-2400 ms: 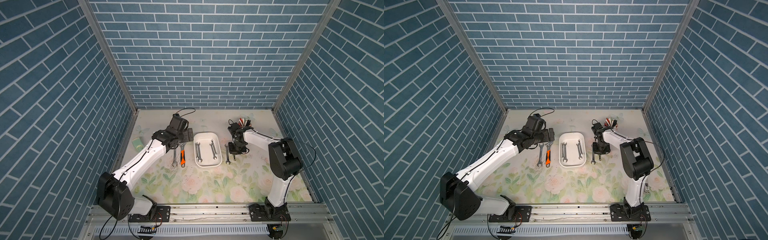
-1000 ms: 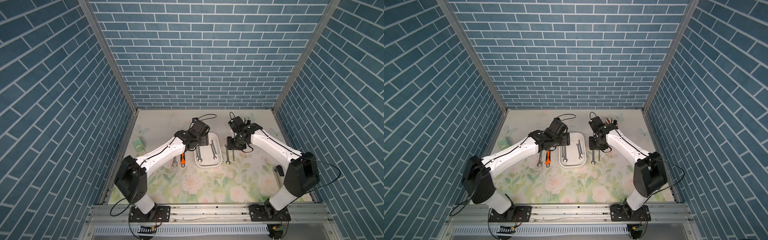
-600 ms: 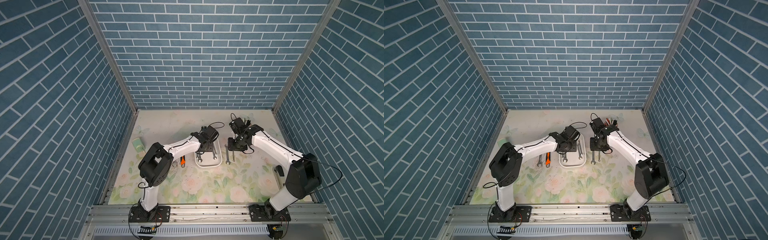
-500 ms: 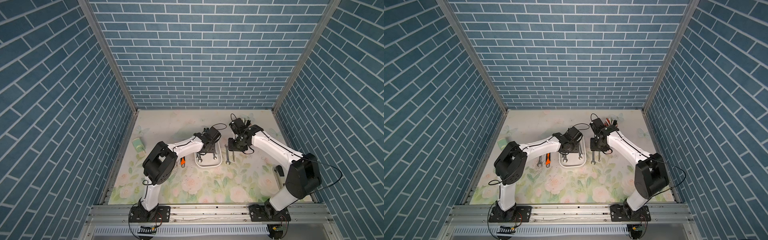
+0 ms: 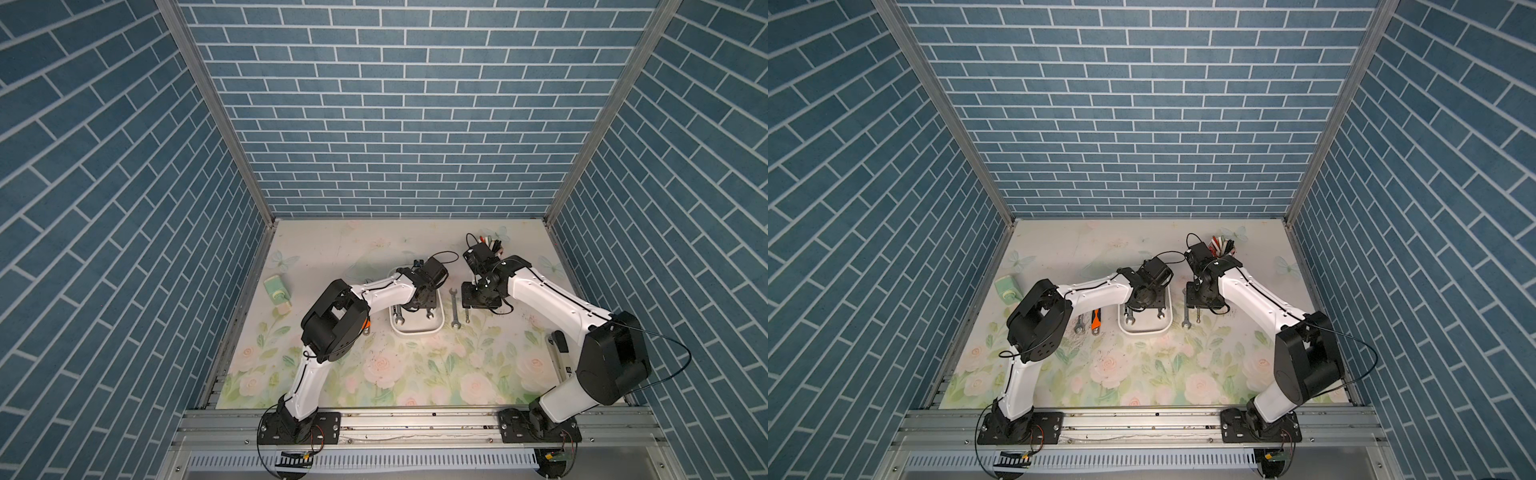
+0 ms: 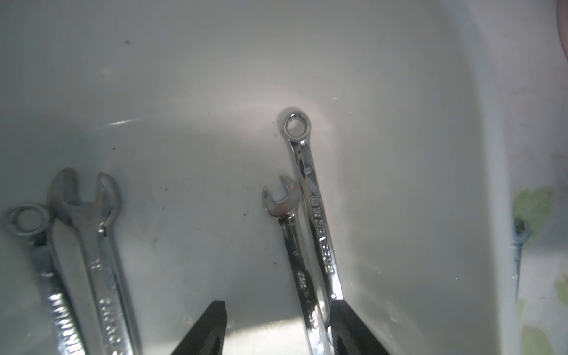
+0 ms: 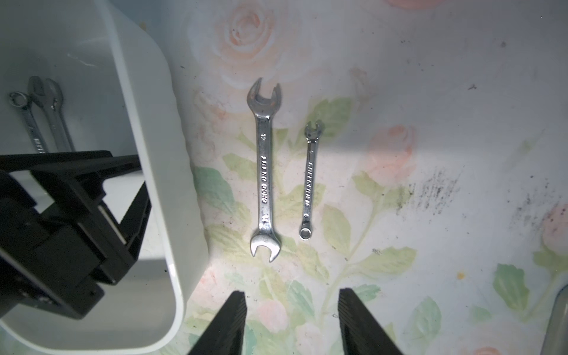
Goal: Take out the wrench from the storage box
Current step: Pick up the wrench from the storage box.
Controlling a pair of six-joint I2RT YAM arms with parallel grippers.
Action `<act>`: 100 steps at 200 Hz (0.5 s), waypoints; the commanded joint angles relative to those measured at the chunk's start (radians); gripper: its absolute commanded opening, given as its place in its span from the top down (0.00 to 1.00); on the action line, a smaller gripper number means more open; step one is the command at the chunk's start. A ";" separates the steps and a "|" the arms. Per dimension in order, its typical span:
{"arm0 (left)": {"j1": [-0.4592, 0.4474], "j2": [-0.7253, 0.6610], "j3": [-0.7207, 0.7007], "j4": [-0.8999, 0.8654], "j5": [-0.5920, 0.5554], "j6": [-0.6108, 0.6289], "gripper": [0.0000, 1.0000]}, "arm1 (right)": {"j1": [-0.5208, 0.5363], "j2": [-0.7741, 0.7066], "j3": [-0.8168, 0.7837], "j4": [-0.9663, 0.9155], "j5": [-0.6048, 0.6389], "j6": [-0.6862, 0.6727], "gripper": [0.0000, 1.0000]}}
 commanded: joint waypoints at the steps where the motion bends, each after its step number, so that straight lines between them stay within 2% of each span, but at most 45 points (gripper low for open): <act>1: -0.003 0.035 0.032 -0.024 -0.021 -0.004 0.41 | -0.017 -0.040 -0.025 -0.004 0.025 -0.003 0.47; 45: 0.003 0.053 0.033 -0.062 -0.072 0.004 0.46 | -0.036 -0.057 -0.057 -0.001 0.026 -0.010 0.47; 100: 0.035 0.028 0.002 -0.103 -0.094 0.036 0.62 | -0.046 -0.068 -0.069 -0.003 0.026 -0.018 0.46</act>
